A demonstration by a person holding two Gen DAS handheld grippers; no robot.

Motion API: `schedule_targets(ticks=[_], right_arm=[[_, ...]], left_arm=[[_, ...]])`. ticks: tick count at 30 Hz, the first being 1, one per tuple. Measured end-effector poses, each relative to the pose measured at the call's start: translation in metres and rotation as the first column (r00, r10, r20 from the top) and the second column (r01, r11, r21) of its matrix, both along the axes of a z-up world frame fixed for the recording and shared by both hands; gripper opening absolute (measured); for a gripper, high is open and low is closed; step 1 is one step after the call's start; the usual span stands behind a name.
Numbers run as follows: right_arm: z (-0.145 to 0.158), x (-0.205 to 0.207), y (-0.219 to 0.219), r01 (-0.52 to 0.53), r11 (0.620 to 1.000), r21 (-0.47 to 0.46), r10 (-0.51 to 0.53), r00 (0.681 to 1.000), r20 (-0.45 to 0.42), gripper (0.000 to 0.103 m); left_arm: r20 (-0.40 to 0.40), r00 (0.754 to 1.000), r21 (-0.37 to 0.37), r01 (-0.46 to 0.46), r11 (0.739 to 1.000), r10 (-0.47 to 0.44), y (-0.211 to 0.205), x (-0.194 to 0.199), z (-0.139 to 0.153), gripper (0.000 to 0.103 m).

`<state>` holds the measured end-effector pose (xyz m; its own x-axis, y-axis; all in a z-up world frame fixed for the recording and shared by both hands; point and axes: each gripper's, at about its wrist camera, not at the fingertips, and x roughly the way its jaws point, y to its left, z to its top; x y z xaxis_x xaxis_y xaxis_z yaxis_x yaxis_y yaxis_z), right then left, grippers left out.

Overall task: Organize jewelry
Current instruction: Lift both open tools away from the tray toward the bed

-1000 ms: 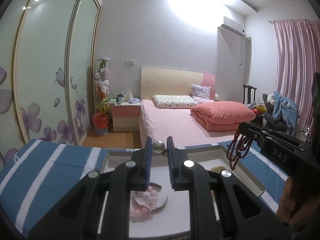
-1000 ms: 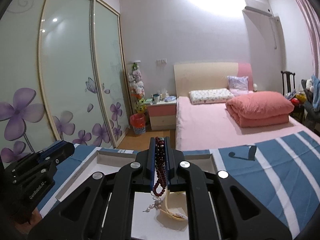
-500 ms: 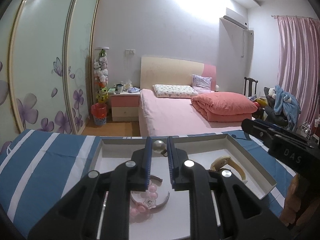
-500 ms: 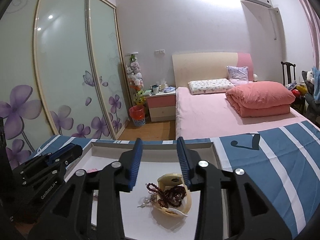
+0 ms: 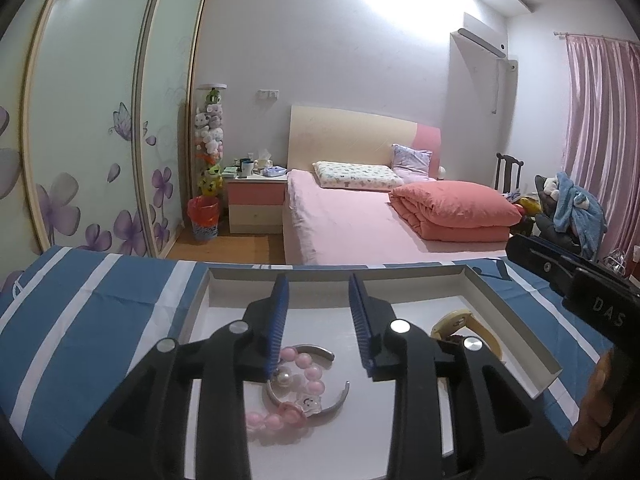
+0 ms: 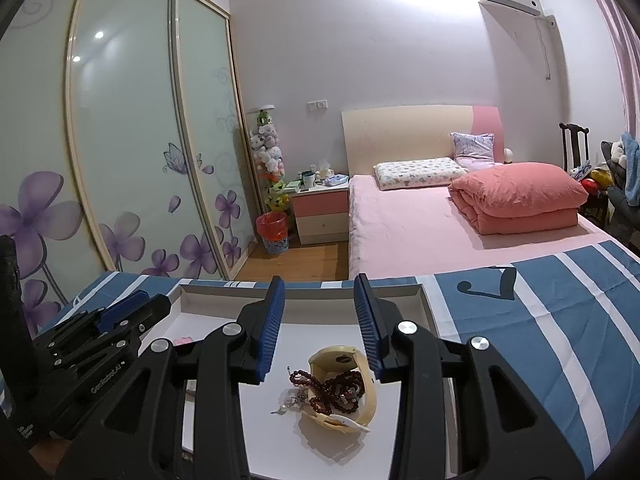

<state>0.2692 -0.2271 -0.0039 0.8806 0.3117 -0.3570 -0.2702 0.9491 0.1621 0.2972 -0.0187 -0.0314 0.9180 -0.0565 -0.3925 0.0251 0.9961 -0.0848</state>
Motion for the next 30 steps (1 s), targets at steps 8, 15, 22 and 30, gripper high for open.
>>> schedule_targets(ticks=[8,15,22,30], right_arm=[[0.001,-0.017,-0.007,-0.013,1.000,-0.027,0.012,1.000,-0.011,0.037],[-0.012,-0.061,-0.014,-0.057,0.994,-0.095,0.050,0.995,-0.081,0.042],[-0.038,-0.100,-0.021,-0.096,0.983,-0.154,0.060,0.973,-0.222,0.042],[-0.065,-0.110,-0.016,-0.119,0.975,-0.189,0.045,0.934,-0.355,0.041]], left_arm=[[0.000,1.000,-0.009,-0.001,1.000,0.001,0.006,-0.019,0.007,0.036],[-0.019,1.000,-0.032,0.005,0.999,-0.006,0.022,-0.071,0.011,0.041],[-0.072,0.997,-0.038,0.000,0.999,-0.003,0.034,-0.128,0.000,0.047],[-0.131,0.991,-0.058,-0.020,0.998,0.013,0.041,-0.162,-0.017,0.048]])
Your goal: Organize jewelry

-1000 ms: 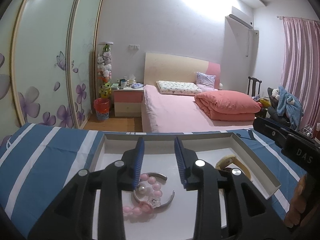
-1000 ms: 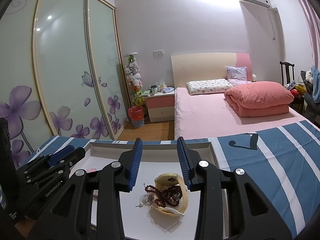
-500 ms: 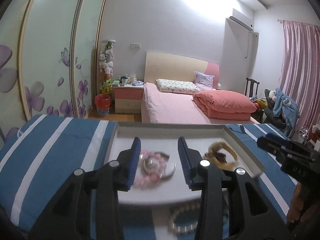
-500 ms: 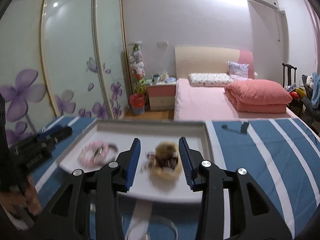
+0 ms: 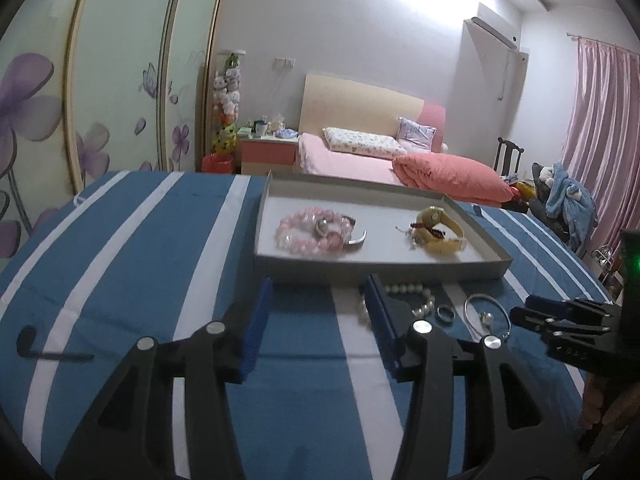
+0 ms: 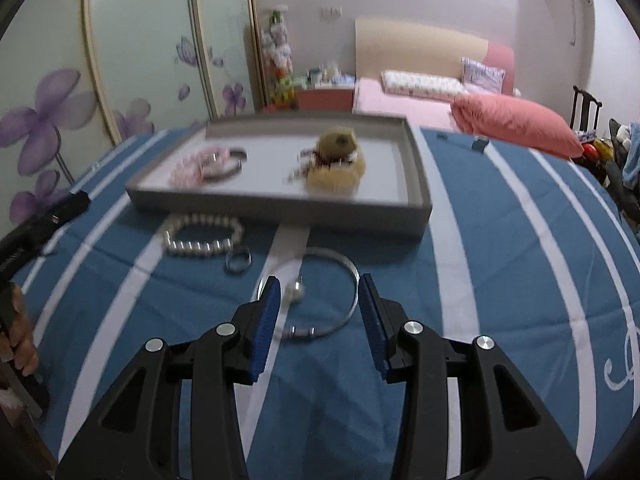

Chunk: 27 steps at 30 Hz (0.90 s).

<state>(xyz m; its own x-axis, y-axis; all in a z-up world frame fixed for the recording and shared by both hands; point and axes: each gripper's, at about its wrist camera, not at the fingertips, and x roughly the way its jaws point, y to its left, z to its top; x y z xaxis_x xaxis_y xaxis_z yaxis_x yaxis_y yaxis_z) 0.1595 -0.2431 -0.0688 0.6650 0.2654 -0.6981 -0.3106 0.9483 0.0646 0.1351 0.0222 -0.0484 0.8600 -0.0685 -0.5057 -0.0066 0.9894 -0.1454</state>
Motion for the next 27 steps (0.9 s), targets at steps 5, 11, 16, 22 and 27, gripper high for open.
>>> schedule_targets(ticks=[5,11,16,22,27], right_arm=[[-0.008,0.013,0.008,0.000,1.000,0.015,0.001,0.998,-0.056,0.034],[-0.016,0.022,0.017,-0.006,1.000,-0.008,0.005,0.996,-0.093,0.029],[-0.017,0.026,0.021,-0.007,1.000,-0.029,0.004,0.995,-0.095,0.023],[-0.016,0.022,0.015,0.016,0.999,-0.034,-0.019,0.995,-0.095,0.014],[-0.013,0.019,0.003,0.045,0.999,-0.003,-0.045,0.994,-0.098,0.014]], left_arm=[[-0.003,1.000,0.003,0.006,1.000,-0.006,-0.001,-0.007,-0.001,0.048],[-0.010,1.000,0.006,0.014,1.000,-0.014,-0.002,-0.008,-0.001,0.049],[-0.021,1.000,0.008,0.022,1.000,-0.022,-0.006,-0.005,-0.002,0.050],[-0.065,0.997,0.016,0.053,0.998,-0.052,-0.016,0.006,-0.004,0.059],[-0.135,0.985,0.035,0.109,0.993,-0.104,-0.032,0.028,-0.010,0.064]])
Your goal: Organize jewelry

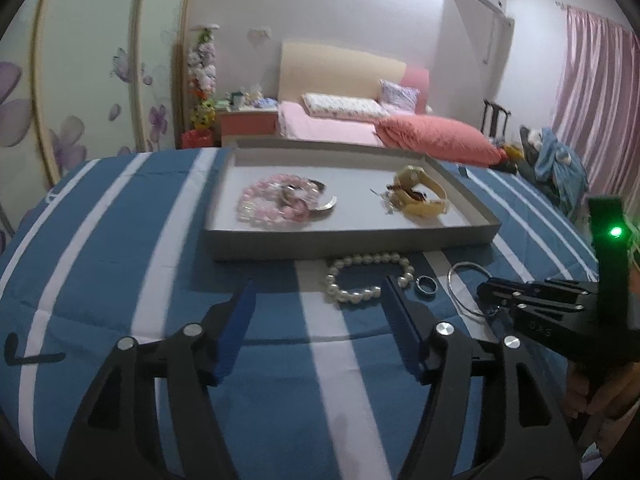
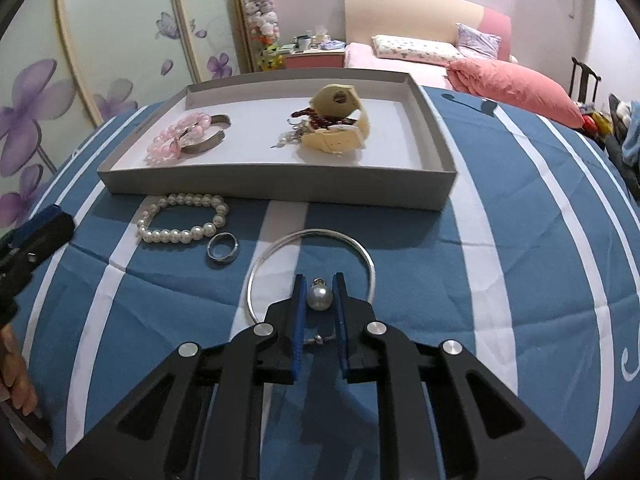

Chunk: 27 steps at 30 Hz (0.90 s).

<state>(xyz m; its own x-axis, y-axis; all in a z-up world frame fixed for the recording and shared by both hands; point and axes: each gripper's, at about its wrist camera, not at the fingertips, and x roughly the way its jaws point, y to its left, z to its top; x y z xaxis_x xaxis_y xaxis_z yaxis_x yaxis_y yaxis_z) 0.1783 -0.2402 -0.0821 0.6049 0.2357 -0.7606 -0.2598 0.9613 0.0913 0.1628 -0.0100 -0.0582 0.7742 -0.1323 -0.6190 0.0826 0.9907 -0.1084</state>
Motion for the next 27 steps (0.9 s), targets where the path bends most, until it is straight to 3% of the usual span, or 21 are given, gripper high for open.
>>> schedule_targets(ticks=[6,17,19,27], right_arm=[[0.004,0.000,-0.005,0.010,1.000,0.021,-0.010,1.000,0.008,0.014],[0.003,0.001,-0.008,0.008,0.999,0.042,-0.008,1.000,0.004,0.014],[0.003,0.001,-0.009,0.005,0.999,0.044,-0.006,1.000,0.004,0.014],[0.003,0.002,-0.009,0.001,0.999,0.051,-0.001,1.000,0.003,0.014]], left_arm=[[-0.098,0.994,0.026,0.041,0.999,-0.038,-0.018,0.035,-0.015,0.062],[-0.183,0.982,0.087,0.069,0.994,-0.052,-0.029,0.075,-0.030,0.033],[-0.214,0.975,0.083,0.075,0.994,-0.056,-0.028,0.079,-0.035,0.032],[-0.215,0.974,0.132,0.102,0.986,-0.072,-0.036,0.080,-0.037,0.031]])
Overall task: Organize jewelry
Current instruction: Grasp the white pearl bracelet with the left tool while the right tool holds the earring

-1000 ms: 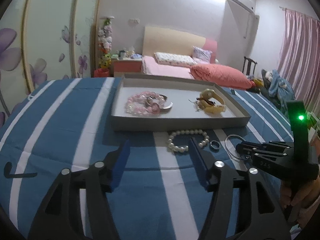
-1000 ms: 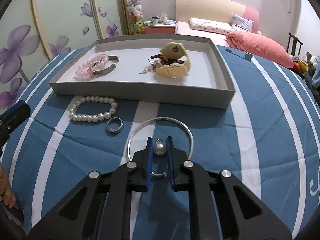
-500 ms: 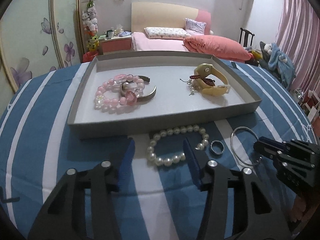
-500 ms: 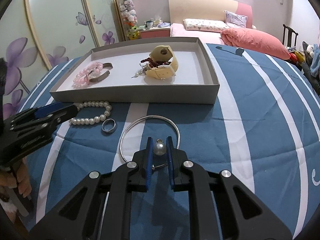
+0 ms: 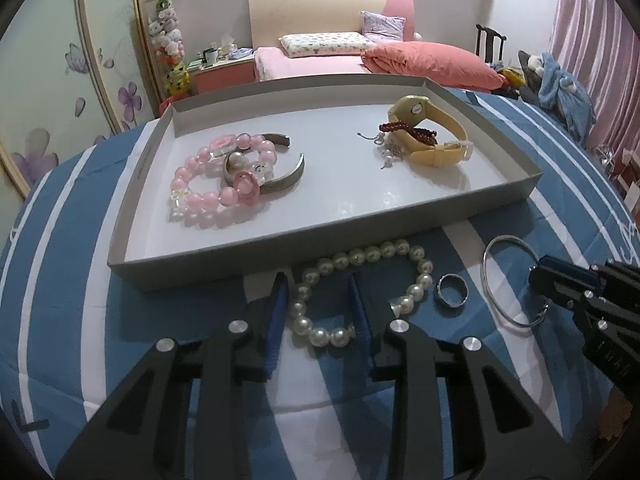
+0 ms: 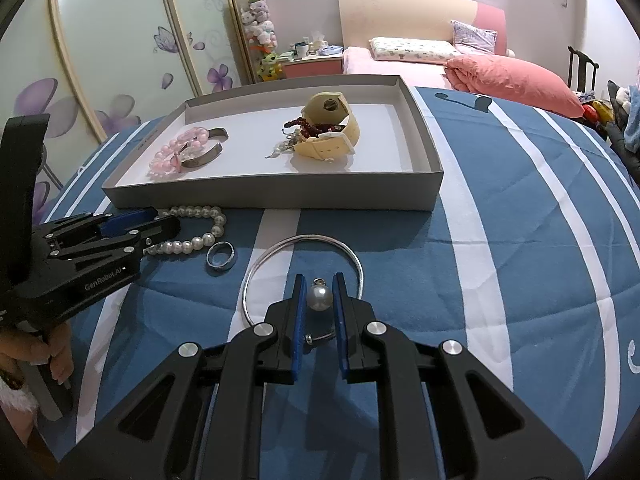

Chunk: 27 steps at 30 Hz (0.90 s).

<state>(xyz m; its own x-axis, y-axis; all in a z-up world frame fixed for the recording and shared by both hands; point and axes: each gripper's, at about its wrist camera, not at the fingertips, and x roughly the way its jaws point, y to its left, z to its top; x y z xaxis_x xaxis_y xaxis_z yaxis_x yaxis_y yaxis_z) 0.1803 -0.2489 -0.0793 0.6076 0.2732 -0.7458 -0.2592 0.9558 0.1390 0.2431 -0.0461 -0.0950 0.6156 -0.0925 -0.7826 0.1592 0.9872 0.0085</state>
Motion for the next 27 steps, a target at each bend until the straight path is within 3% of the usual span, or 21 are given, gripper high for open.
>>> schedule_targets(ticks=[6,10,27], right_arm=[[0.000,0.000,0.000,0.000,1.000,0.000,0.000,1.000,-0.001,0.014],[0.001,-0.001,0.001,-0.002,1.000,0.002,0.002,1.000,0.001,0.014],[0.007,-0.004,0.002,-0.009,1.000,0.014,0.009,1.000,0.015,0.014]], left_arm=[[0.002,1.000,0.027,0.015,1.000,-0.015,-0.003,0.000,0.000,0.030],[0.004,0.999,0.025,0.039,0.999,-0.040,-0.007,0.000,0.000,0.011],[-0.004,1.000,-0.083,-0.018,0.996,0.018,0.024,-0.019,0.000,0.010]])
